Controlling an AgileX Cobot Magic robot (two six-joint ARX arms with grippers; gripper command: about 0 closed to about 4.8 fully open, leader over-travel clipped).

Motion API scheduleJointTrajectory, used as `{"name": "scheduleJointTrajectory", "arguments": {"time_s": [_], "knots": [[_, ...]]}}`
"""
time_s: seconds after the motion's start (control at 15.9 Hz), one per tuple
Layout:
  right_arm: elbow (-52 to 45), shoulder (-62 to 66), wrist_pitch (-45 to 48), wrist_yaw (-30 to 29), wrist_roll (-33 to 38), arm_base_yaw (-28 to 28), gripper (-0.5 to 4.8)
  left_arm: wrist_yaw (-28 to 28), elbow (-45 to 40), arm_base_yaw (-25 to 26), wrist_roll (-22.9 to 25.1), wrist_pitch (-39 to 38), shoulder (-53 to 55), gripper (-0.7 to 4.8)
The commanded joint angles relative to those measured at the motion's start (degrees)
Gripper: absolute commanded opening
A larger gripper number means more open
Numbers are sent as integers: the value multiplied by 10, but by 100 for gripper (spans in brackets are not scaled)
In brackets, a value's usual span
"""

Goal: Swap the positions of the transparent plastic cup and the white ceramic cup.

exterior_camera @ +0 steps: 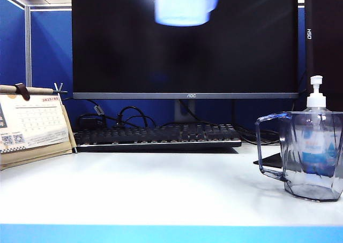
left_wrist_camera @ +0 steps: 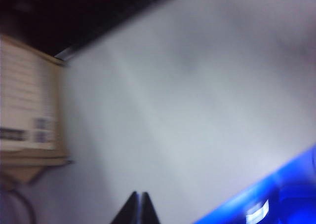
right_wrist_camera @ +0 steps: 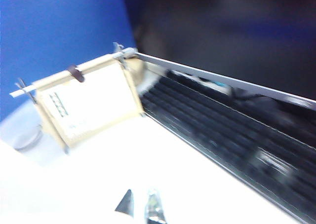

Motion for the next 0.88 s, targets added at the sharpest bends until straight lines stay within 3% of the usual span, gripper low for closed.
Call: {"name": "scheduleJointTrajectory", "arguments": {"time_s": [0.06, 0.25, 0.44, 0.63, 0.88], "knots": [[6, 64, 99, -13, 20, 41, -4, -23, 2, 0, -88, -17, -221, -6], [7, 138, 162, -24, 35, 76, -4, -21, 2, 0, -94, -60, -377, -6], [10, 221, 232, -36, 58, 107, -4, -19, 2, 0, -89, -151, -450, -6], [55, 291, 229, -39, 70, 116, -4, -8, 0, 0, -81, -210, -451, -6], [134, 365, 209, -51, 99, 117, -4, 9, -19, 0, -81, -218, -452, -6]]}}
